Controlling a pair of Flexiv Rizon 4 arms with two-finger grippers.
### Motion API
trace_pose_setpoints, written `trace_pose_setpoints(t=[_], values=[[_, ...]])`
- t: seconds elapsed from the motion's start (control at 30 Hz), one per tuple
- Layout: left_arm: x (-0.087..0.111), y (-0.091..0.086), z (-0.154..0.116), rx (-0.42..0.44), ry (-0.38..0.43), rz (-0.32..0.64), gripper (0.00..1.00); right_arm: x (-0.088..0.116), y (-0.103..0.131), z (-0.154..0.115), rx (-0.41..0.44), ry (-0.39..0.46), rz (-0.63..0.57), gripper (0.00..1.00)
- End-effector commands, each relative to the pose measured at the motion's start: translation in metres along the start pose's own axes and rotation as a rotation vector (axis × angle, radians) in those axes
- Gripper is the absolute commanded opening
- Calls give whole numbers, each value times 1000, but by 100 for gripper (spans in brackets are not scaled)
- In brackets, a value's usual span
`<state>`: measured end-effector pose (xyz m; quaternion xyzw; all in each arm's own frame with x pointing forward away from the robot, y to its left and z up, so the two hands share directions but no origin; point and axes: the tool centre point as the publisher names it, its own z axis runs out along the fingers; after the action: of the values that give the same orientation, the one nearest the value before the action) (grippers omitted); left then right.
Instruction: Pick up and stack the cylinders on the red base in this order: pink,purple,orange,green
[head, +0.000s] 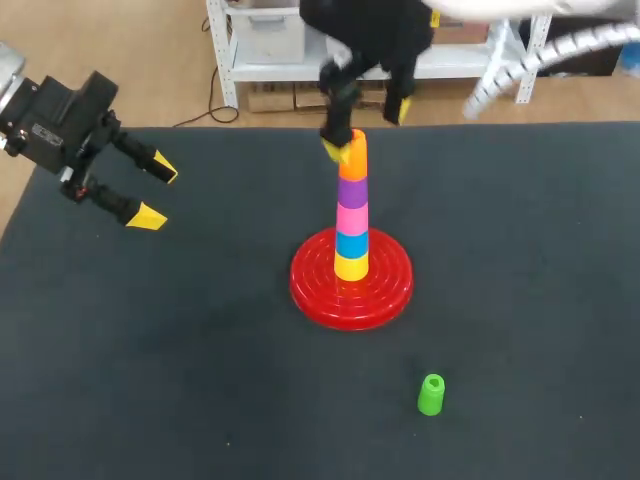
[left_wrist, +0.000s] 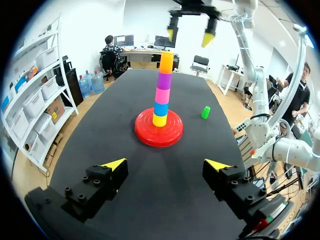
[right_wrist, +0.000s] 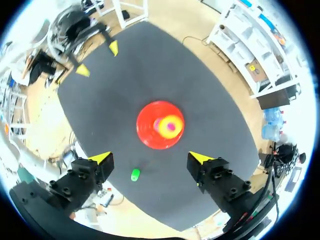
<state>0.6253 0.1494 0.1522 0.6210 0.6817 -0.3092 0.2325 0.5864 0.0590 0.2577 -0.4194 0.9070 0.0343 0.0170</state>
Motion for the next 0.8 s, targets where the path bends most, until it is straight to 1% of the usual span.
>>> trace_pose_setpoints(t=[0.03, 0.1, 0.2, 0.23, 0.3, 0.37, 0.4, 0.43, 0.63, 0.8], values=[[1, 0, 1, -2, -2, 2, 100, 38, 16, 37, -11, -91, -14, 100], [1, 0, 1, -2, -2, 2, 100, 50, 24, 57, -25, -58, -39, 100], [1, 0, 1, -2, -2, 2, 100, 65, 32, 80, -41, -47, -43, 100], [1, 0, 1, -2, -2, 2, 100, 72, 35, 91, -28, -44, -47, 100], [1, 0, 1, -2, -2, 2, 100, 83, 39, 107, -39, -39, -57, 100], [1, 0, 1, -2, -2, 2, 100, 91, 43, 121, -46, -26, -74, 100], [1, 0, 1, -2, -2, 2, 100, 98, 45, 131, -55, -13, -73, 100], [1, 0, 1, -2, -2, 2, 100, 103, 46, 138, -46, -10, -69, 100], [1, 0, 1, -2, -2, 2, 100, 125, 54, 171, -26, 26, -76, 100], [1, 0, 1, -2, -2, 2, 100, 139, 55, 194, -40, 57, -52, 100]])
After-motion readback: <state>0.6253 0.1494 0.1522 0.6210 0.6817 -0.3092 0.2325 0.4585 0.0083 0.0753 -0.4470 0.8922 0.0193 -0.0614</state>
